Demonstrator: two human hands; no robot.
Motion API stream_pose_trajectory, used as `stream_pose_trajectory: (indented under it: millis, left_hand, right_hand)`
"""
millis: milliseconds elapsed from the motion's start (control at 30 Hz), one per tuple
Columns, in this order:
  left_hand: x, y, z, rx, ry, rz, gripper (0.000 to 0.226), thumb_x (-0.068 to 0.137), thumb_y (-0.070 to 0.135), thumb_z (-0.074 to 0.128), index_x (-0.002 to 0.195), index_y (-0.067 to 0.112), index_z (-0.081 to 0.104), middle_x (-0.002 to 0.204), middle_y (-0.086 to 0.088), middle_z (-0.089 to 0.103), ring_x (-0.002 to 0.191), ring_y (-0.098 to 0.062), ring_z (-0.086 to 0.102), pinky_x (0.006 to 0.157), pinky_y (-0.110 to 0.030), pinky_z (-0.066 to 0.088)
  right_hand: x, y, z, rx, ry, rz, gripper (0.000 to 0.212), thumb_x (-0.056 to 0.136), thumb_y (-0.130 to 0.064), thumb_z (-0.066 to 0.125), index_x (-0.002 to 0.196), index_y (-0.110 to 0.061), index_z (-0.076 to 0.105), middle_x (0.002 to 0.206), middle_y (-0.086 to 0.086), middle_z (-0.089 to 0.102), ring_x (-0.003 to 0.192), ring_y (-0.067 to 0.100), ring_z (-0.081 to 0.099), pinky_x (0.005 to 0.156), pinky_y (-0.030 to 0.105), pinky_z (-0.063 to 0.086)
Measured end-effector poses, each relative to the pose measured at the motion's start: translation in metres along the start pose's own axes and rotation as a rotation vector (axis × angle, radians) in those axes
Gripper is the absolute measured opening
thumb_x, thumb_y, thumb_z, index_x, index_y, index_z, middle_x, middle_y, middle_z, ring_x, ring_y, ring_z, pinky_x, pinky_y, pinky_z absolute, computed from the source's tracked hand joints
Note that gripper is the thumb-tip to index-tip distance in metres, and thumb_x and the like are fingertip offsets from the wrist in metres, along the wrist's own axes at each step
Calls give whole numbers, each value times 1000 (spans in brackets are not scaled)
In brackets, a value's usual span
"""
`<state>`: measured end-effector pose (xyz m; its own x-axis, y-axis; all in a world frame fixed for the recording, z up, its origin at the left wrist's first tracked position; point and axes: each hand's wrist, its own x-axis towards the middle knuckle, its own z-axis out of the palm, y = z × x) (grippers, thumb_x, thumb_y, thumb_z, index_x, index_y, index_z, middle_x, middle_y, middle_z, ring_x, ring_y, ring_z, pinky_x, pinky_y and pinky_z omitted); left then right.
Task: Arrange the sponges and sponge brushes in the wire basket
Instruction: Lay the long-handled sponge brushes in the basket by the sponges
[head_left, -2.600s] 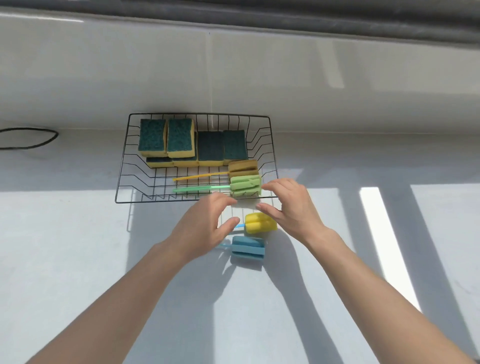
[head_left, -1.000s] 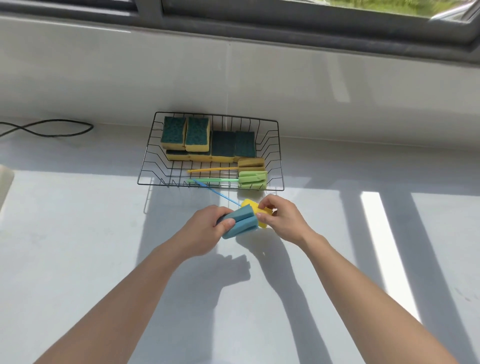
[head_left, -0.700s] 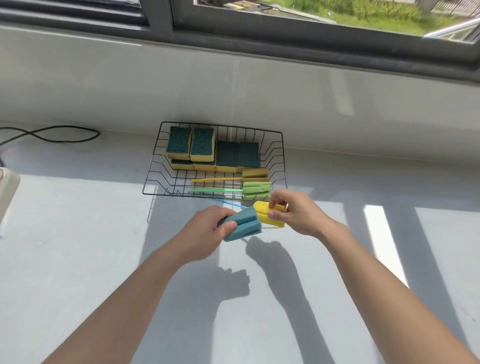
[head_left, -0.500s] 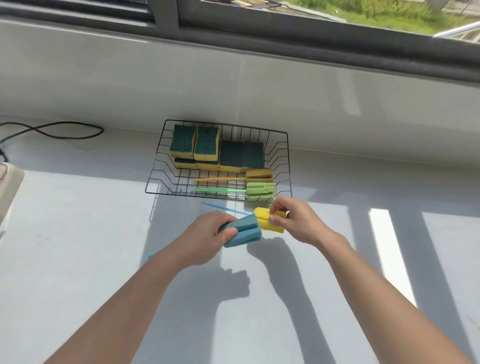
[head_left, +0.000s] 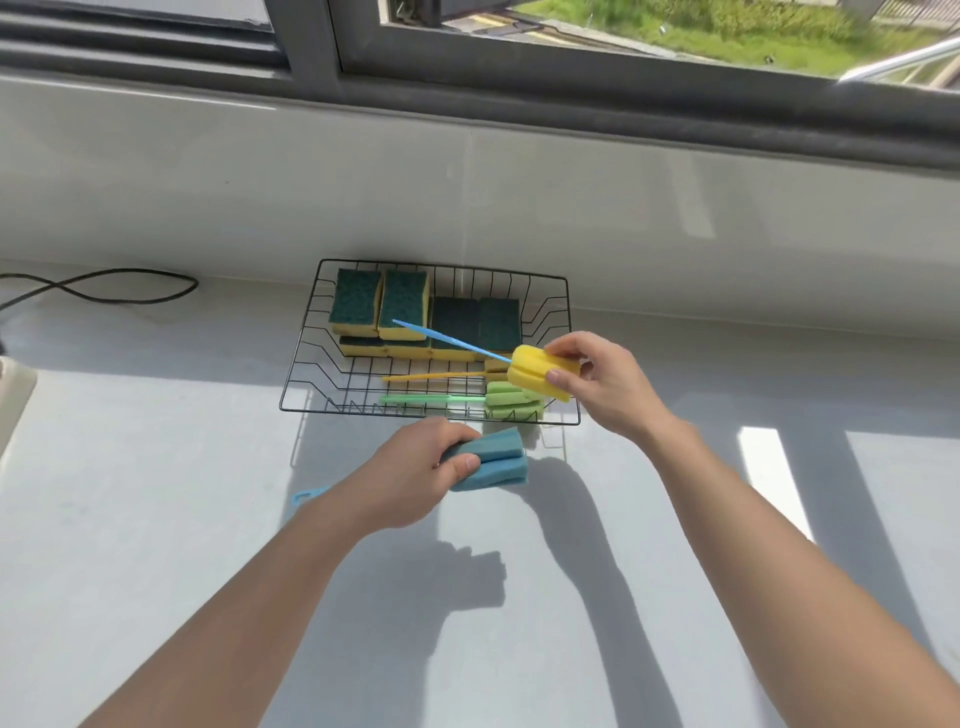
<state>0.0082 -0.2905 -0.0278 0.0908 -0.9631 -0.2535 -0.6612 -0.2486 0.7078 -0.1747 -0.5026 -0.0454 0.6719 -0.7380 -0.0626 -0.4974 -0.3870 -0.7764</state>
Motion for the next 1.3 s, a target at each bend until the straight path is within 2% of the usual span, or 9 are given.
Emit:
stream_pose_trajectory:
  millis: [233, 333, 433, 633, 767, 967, 1067, 1167, 1300]
  left_hand:
    - [42, 11, -17, 56, 33, 80, 23, 99, 26, 56, 118, 17, 65, 100, 0, 59, 90, -17, 53, 76, -33, 41]
    - [61, 10, -20, 74, 29, 76, 25, 97, 28, 58, 120, 19, 64, 108, -1, 61, 96, -17, 55, 84, -36, 46]
    - [81, 5, -19, 39, 45, 45, 24, 95, 30, 61, 119, 25, 59, 108, 2, 62, 94, -14, 58, 82, -37, 51]
    - [118, -5, 2, 25, 71, 37, 17, 94, 31, 62, 110, 28, 55, 103, 4, 65, 90, -12, 59, 77, -37, 52]
    - [137, -12, 22, 61, 95, 74, 18, 94, 30, 64, 110, 27, 55, 107, 4, 61, 97, -16, 57, 78, -32, 46]
    - [147, -27, 39, 129, 182, 128, 21, 92, 34, 64, 111, 25, 62, 107, 3, 60, 99, -20, 51, 86, -43, 46]
    - [147, -32, 44, 148, 291, 101, 28, 89, 38, 69, 113, 26, 63, 104, 5, 47, 98, -15, 42, 82, -32, 42]
    - [149, -33, 44, 146, 348, 98, 51, 85, 39, 73, 129, 26, 53, 124, 4, 43, 114, -16, 41, 95, -31, 41]
    - [154, -35, 41, 156, 201, 118, 71, 92, 34, 67, 153, 24, 34, 161, 1, 34, 147, -18, 29, 120, -41, 28]
  right_hand:
    - [51, 9, 11, -207, -123, -49, 26, 91, -18, 73, 116, -15, 68, 114, 1, 67, 104, 20, 58, 89, 35, 49]
    - [63, 14, 13, -210, -148, -30, 22, 88, -18, 76, 109, -17, 69, 110, 1, 66, 98, 18, 58, 85, 34, 50]
    - [68, 21, 14, -141, -161, 16, 22, 84, -19, 81, 102, -20, 70, 102, -3, 67, 88, 12, 59, 76, 25, 46]
    - [75, 30, 12, -79, -175, 54, 23, 78, -21, 85, 90, -24, 66, 91, -8, 66, 84, 13, 60, 71, 25, 48]
    - [79, 32, 7, -65, -185, 44, 20, 80, -21, 84, 90, -22, 67, 90, -8, 67, 85, 12, 61, 74, 27, 51]
    - [78, 37, 5, -43, -211, 48, 16, 84, -21, 80, 94, -19, 68, 95, -3, 68, 85, 15, 61, 79, 36, 54]
    - [74, 39, 6, -46, -217, 59, 15, 84, -22, 80, 94, -20, 68, 100, -3, 67, 94, 18, 62, 85, 40, 55]
    - [71, 38, 5, -52, -236, 46, 18, 84, -27, 80, 97, -19, 69, 103, -4, 66, 99, 16, 62, 89, 39, 55]
    - [67, 39, -3, -90, -303, 17, 41, 77, -38, 85, 112, -23, 68, 113, -7, 66, 107, 14, 59, 95, 32, 49]
